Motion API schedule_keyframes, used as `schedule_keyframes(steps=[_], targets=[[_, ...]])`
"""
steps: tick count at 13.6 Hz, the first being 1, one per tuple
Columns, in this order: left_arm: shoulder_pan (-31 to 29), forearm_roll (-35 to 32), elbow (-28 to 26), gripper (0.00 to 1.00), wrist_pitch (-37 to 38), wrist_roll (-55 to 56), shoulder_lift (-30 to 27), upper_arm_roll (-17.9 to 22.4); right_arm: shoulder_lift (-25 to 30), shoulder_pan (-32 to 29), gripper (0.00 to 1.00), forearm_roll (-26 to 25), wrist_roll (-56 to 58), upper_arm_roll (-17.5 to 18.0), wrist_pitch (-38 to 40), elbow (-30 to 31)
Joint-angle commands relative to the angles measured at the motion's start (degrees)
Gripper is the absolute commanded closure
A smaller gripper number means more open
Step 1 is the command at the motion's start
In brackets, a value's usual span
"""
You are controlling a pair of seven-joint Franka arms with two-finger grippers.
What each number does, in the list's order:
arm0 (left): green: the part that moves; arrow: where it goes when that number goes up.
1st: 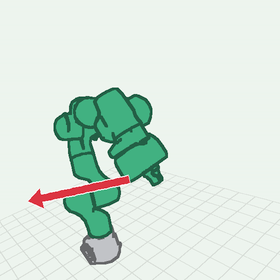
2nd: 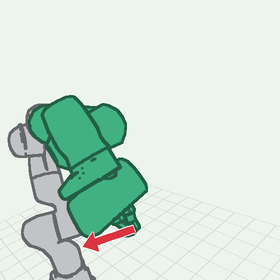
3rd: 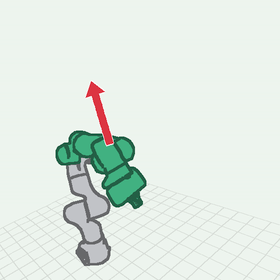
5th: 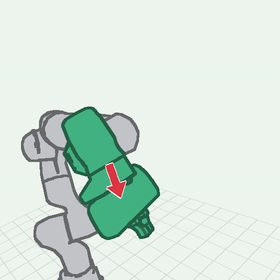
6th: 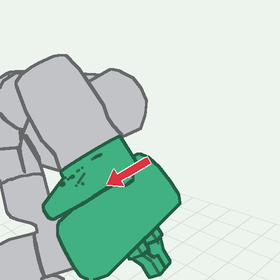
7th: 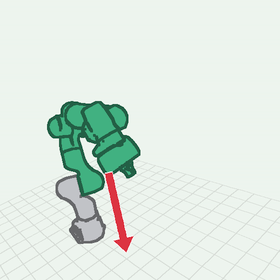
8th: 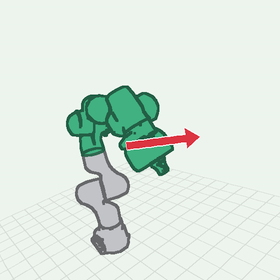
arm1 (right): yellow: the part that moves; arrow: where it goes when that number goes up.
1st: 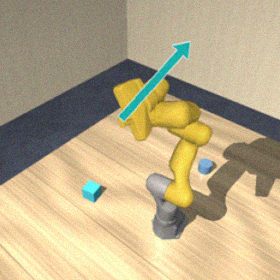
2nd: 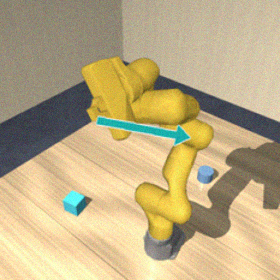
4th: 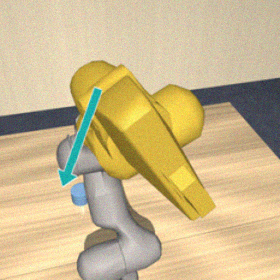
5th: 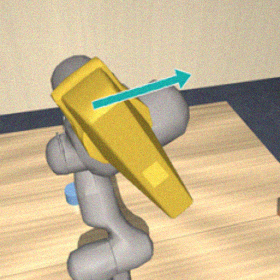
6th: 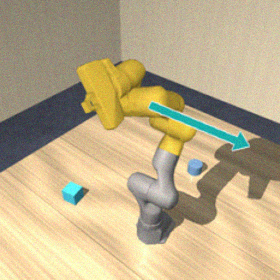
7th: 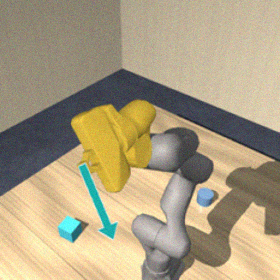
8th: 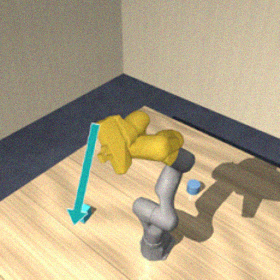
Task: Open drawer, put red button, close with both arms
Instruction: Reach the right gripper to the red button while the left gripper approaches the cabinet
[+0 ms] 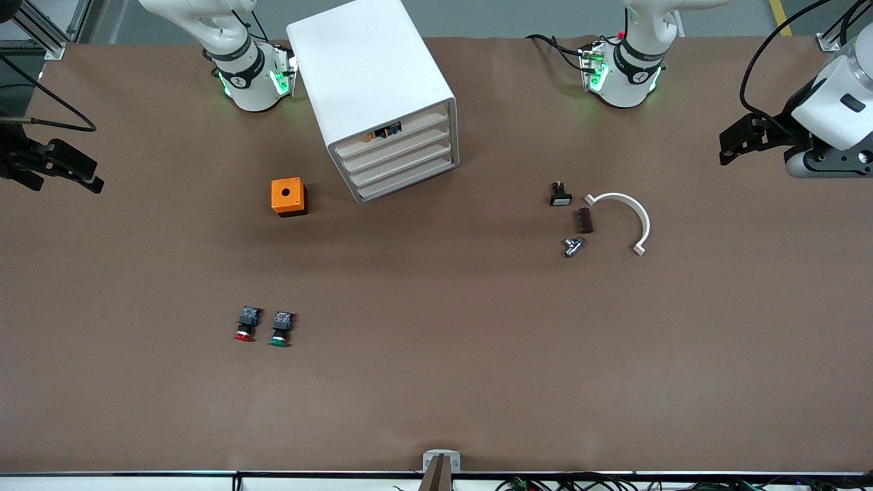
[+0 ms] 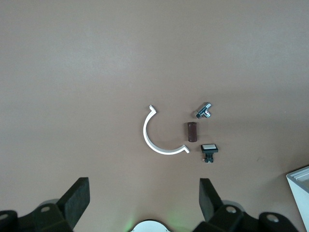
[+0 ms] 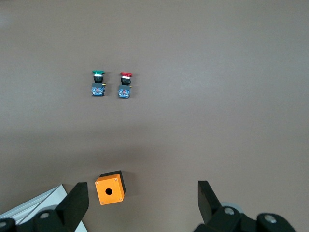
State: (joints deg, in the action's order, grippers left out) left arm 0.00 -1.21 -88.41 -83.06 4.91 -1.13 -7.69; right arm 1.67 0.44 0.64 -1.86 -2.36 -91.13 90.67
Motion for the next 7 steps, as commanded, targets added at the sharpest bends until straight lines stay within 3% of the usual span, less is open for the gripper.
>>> schedule_keyframes(steps=[1, 7], targets=[[0.18, -1.08, 1.58, 0.00, 0.44, 0.62, 1.39, -0.31, 0.44, -1.32, 0.00, 0.15, 0.63, 0.78, 0.07, 0.29], [0.62, -0.99, 2.63, 0.00, 0.44, 0.80, 8.22, -0.48, 0.27, -1.15, 0.00, 0.42, 0.19, 0.87, 0.07, 0.29]])
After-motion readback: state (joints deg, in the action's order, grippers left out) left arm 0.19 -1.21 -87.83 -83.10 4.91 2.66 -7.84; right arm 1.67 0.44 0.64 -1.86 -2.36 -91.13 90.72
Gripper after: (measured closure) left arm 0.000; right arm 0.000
